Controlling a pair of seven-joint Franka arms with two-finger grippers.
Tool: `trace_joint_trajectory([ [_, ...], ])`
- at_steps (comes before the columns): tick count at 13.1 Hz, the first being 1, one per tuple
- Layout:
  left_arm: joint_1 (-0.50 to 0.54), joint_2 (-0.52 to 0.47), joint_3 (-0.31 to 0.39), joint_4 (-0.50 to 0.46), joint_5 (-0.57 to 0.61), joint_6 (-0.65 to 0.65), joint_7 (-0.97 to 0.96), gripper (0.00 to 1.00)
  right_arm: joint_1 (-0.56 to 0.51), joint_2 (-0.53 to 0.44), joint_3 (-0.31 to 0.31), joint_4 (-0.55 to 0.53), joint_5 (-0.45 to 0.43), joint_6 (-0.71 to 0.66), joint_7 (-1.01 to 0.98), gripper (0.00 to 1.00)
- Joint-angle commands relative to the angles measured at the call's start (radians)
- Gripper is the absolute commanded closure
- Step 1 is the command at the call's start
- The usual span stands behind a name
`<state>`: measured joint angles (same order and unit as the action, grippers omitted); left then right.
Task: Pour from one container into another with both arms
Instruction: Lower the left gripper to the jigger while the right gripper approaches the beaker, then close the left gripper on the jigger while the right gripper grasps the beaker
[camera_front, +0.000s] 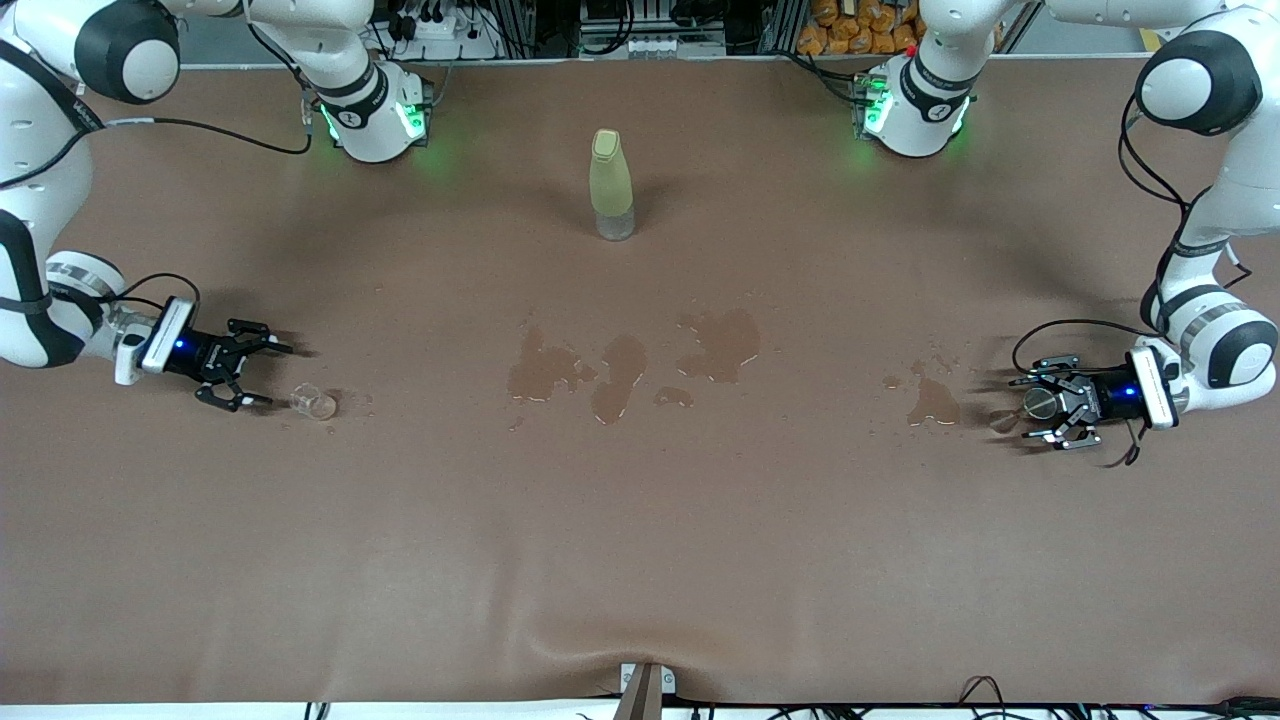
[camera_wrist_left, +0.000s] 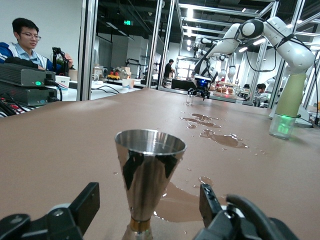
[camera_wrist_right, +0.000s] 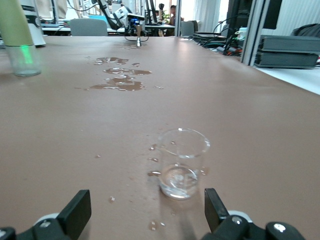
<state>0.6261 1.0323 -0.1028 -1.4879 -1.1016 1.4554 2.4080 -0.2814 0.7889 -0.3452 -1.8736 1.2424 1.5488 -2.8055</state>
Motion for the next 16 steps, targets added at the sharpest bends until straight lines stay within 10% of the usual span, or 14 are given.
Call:
trace_joint_trajectory([
  [1,-0.003,0.020,0.003,0.021,-0.027,-0.006,0.017,0.07,-0.048,0.049,0.015,0.034,0.051,-0.029,-0.242,0.00],
  [9,-0.003,0.025,0.009,0.034,-0.027,-0.004,0.022,0.29,-0.061,0.101,0.057,0.048,0.129,-0.027,-0.262,0.00],
  [12,-0.003,0.026,0.008,0.034,-0.027,-0.004,0.022,0.61,-0.050,0.124,0.078,0.053,0.170,-0.026,-0.276,0.00],
  [16,-0.005,0.031,0.008,0.034,-0.027,-0.004,0.022,0.65,-0.021,0.150,0.084,0.053,0.218,-0.023,-0.302,0.00],
])
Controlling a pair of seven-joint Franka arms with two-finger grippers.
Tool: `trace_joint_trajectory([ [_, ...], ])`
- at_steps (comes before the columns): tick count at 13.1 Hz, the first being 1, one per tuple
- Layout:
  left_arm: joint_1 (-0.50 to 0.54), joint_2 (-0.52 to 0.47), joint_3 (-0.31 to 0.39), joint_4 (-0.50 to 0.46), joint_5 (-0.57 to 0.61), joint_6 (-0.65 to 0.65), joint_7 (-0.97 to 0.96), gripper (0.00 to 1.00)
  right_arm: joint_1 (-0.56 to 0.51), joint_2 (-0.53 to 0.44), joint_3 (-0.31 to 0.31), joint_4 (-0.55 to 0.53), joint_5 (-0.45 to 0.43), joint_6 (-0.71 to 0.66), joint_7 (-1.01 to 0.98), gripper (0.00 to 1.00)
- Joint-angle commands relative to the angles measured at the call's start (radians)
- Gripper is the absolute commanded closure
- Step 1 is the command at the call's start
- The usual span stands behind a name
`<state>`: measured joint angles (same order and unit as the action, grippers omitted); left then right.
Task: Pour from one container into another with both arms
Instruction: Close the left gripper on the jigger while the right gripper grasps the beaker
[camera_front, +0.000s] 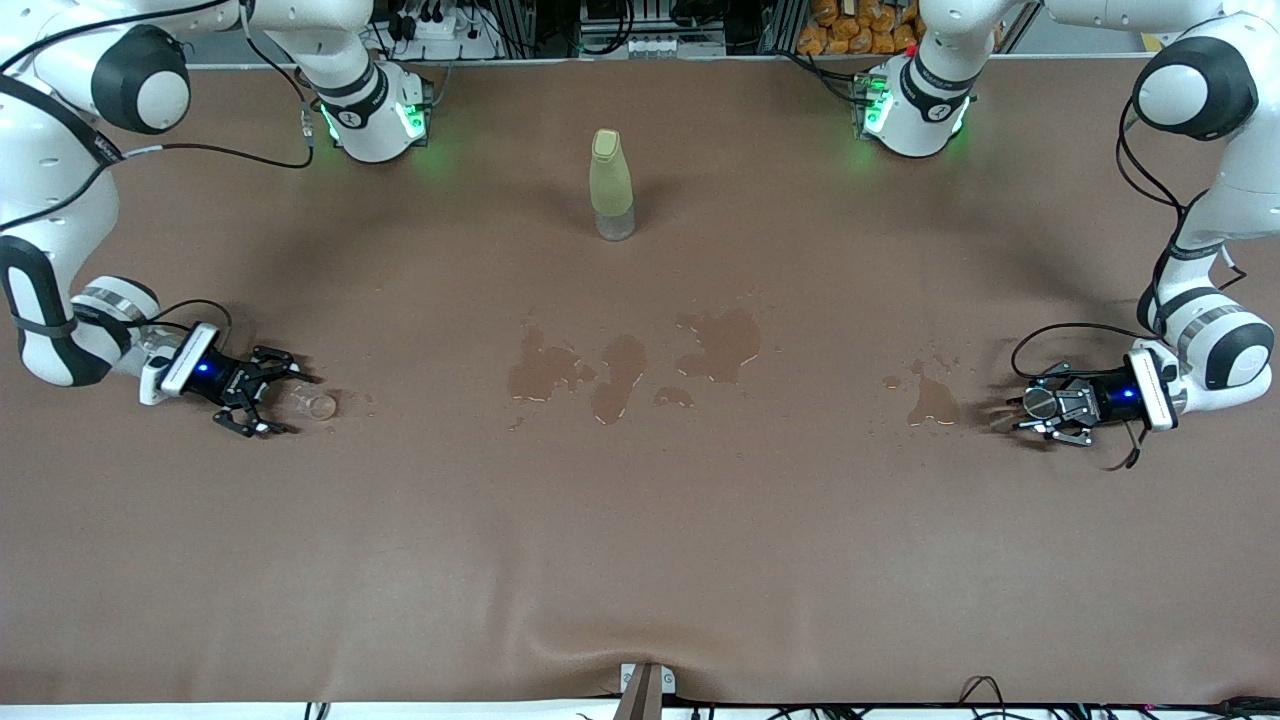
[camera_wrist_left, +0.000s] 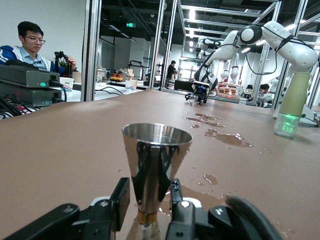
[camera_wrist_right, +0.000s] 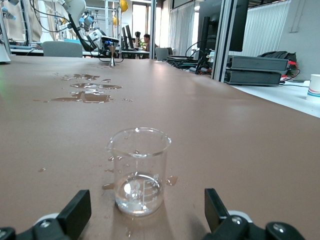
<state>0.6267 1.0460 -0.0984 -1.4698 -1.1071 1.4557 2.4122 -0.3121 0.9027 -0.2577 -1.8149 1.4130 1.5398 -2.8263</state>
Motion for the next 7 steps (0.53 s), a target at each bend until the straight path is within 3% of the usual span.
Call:
trace_joint_trajectory([
  [1,-0.004,0.017,0.003,0.017,-0.022,-0.005,0.016,0.73,0.016,0.041,-0.003,-0.004,0.058,-0.012,-0.286,0.00],
  [5,-0.004,0.016,0.003,0.022,-0.022,-0.005,0.015,0.89,0.039,0.047,0.006,-0.004,0.089,-0.009,-0.305,0.00],
  [7,-0.008,0.009,0.003,0.022,-0.022,-0.003,0.011,0.92,0.044,0.048,0.021,-0.004,0.106,-0.007,-0.309,0.00],
])
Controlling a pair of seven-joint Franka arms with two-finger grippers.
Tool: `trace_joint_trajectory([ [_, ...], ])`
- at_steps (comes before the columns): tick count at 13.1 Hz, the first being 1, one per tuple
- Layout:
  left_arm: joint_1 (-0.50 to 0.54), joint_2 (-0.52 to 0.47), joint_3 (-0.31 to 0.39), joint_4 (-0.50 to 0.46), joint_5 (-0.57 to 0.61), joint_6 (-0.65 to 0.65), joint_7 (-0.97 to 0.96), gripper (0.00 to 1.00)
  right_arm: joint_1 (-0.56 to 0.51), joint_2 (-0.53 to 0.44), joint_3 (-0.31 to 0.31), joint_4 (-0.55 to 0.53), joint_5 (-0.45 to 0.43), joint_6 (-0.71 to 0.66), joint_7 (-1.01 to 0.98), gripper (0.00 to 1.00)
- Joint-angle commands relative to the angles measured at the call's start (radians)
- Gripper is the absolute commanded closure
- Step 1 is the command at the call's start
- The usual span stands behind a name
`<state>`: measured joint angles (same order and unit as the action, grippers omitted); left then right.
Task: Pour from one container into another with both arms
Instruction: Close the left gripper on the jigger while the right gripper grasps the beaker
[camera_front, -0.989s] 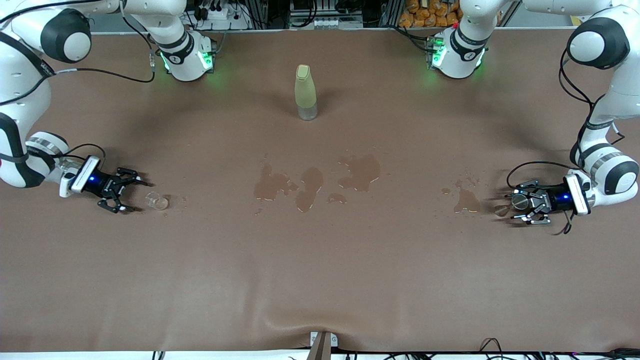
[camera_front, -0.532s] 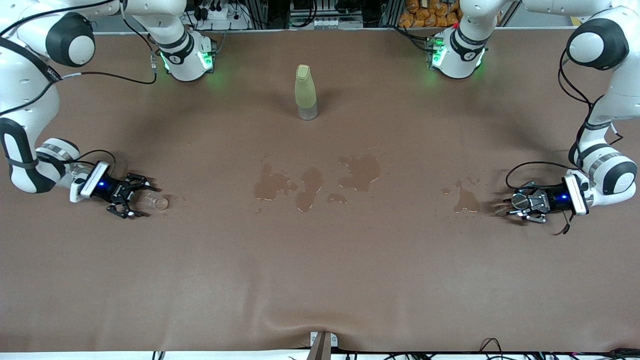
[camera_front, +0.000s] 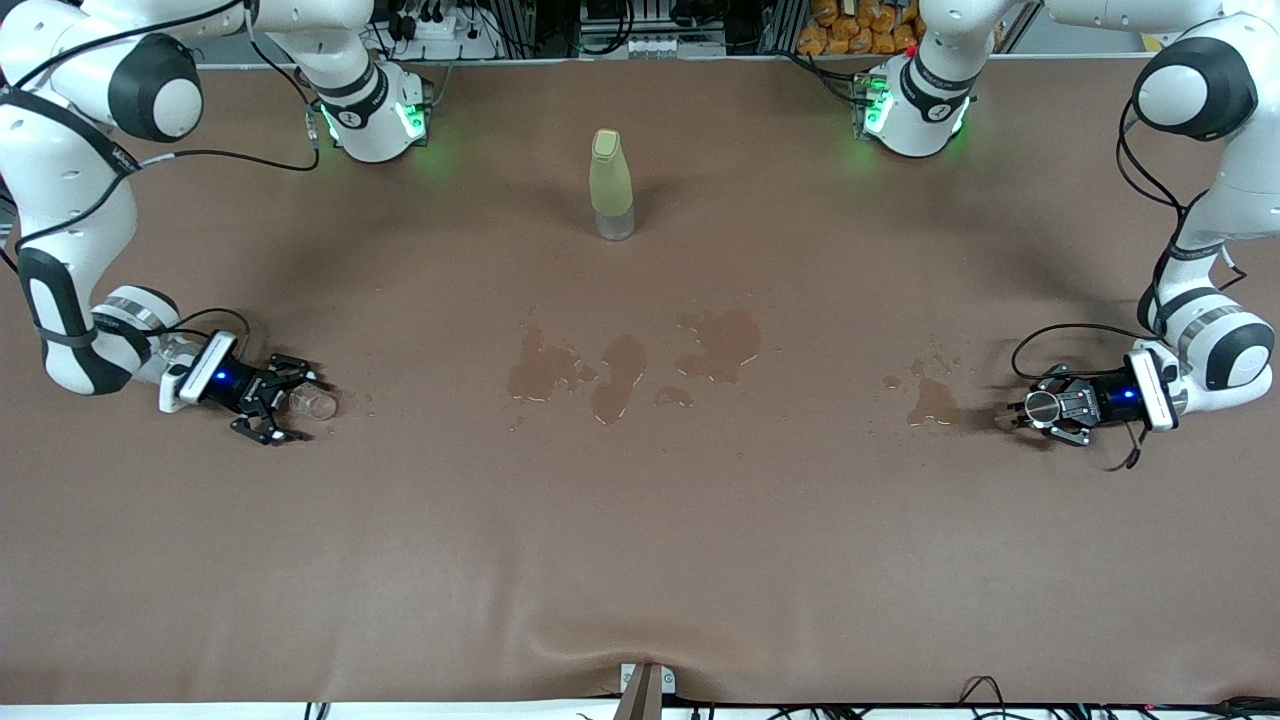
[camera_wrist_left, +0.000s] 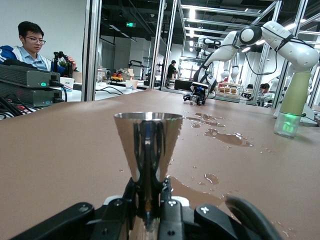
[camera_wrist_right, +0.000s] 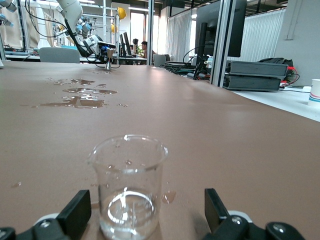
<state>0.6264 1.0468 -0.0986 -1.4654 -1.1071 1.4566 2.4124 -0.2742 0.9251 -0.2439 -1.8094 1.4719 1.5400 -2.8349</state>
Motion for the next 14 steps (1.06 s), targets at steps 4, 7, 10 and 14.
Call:
trace_joint_trajectory([
  [4,-0.019,0.002,-0.003,0.019,-0.023,0.030,0.008,1.00,0.027,0.040,0.012,-0.010,0.079,-0.003,-0.317,0.00],
  [7,-0.056,-0.004,-0.001,0.031,-0.045,0.048,-0.015,1.00,0.032,0.040,0.012,-0.004,0.079,-0.003,-0.316,0.00],
  [10,-0.086,-0.034,-0.001,0.030,-0.050,0.100,-0.018,1.00,0.033,0.040,0.014,-0.004,0.079,0.006,-0.305,0.43],
  [14,-0.135,-0.047,-0.029,0.023,-0.109,0.128,-0.018,1.00,0.035,0.038,0.024,-0.004,0.079,0.005,-0.302,0.73],
])
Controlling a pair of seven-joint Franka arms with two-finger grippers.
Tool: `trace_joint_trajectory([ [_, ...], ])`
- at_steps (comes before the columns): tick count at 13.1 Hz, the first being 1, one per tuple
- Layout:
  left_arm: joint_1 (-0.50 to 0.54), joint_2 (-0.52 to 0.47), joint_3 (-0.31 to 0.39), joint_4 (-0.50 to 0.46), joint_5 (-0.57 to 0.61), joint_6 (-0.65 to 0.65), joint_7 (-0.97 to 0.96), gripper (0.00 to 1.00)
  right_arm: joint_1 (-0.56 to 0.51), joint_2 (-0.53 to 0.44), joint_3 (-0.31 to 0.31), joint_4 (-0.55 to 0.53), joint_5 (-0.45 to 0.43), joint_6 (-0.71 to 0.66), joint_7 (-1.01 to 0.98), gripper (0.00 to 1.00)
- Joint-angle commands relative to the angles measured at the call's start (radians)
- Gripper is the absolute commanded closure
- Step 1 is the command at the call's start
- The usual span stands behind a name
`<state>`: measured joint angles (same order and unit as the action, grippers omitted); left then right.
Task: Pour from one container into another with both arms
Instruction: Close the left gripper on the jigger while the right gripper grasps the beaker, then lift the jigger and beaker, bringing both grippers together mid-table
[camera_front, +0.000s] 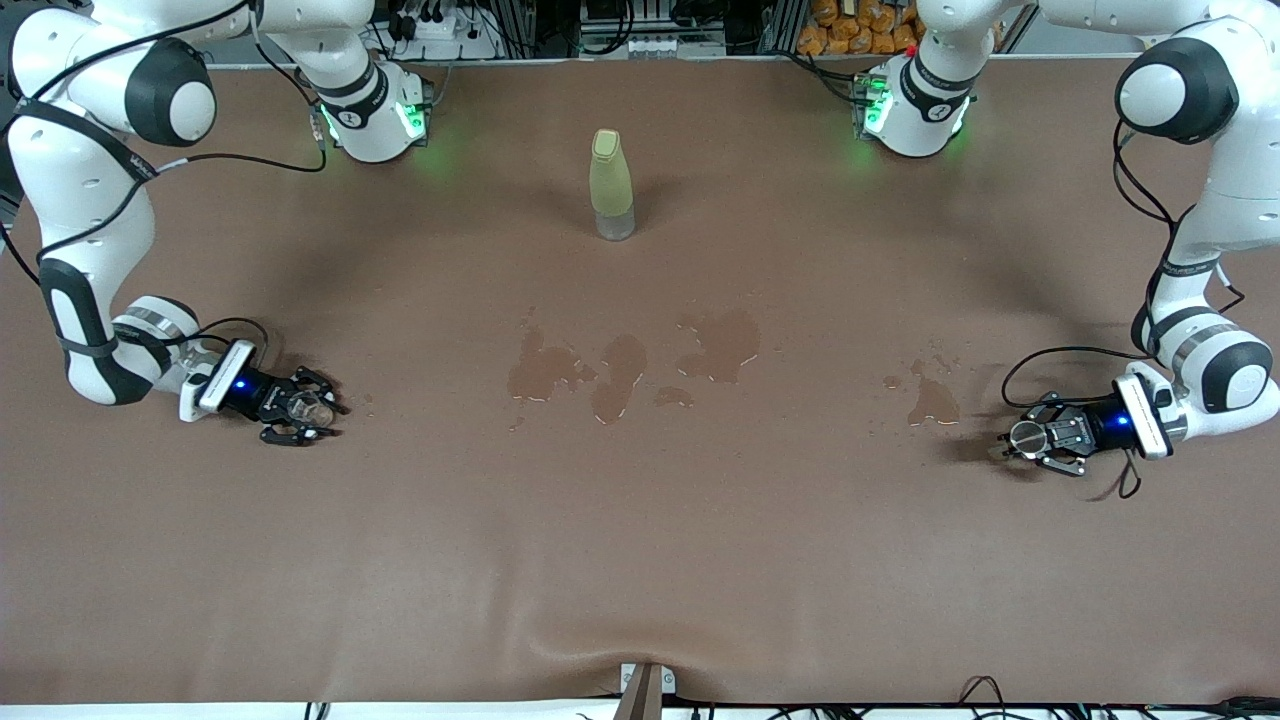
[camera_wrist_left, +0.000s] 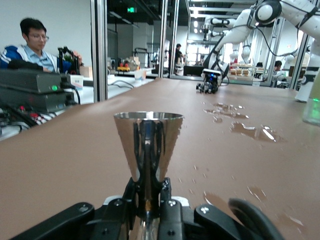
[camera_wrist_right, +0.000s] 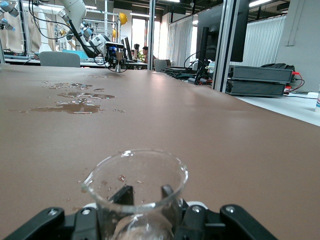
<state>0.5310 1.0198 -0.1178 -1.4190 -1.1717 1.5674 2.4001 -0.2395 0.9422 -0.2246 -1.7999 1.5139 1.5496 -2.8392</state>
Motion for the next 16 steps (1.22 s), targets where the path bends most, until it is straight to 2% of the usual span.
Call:
trace_joint_trajectory([
  [1,-0.066,-0.021,-0.009,-0.021,-0.072,0.017,-0.007,1.00,0.002,0.021,0.005,-0.013,0.037,-0.006,-0.298,0.76],
  [2,-0.098,-0.020,-0.008,-0.021,-0.110,0.031,-0.007,1.00,0.003,0.020,0.008,-0.012,0.037,-0.006,-0.289,0.83],
  [3,-0.141,-0.020,-0.009,-0.020,-0.143,0.075,-0.007,1.00,0.005,0.018,0.008,-0.010,0.035,-0.012,-0.270,0.94],
  [4,-0.188,-0.020,-0.009,-0.020,-0.190,0.141,-0.007,1.00,0.006,0.015,0.008,-0.003,0.034,-0.016,-0.244,1.00],
  [8,-0.406,-0.030,-0.009,-0.018,-0.397,0.267,-0.012,1.00,0.017,0.003,0.008,0.014,0.028,-0.069,-0.137,1.00],
  [12,-0.596,-0.050,-0.011,-0.006,-0.489,0.391,-0.082,1.00,0.054,-0.039,0.007,0.022,0.019,-0.152,0.012,1.00],
  [16,-0.753,-0.052,-0.008,-0.014,-0.597,0.416,-0.065,1.00,0.092,-0.083,0.007,0.020,0.014,-0.207,0.107,1.00],
])
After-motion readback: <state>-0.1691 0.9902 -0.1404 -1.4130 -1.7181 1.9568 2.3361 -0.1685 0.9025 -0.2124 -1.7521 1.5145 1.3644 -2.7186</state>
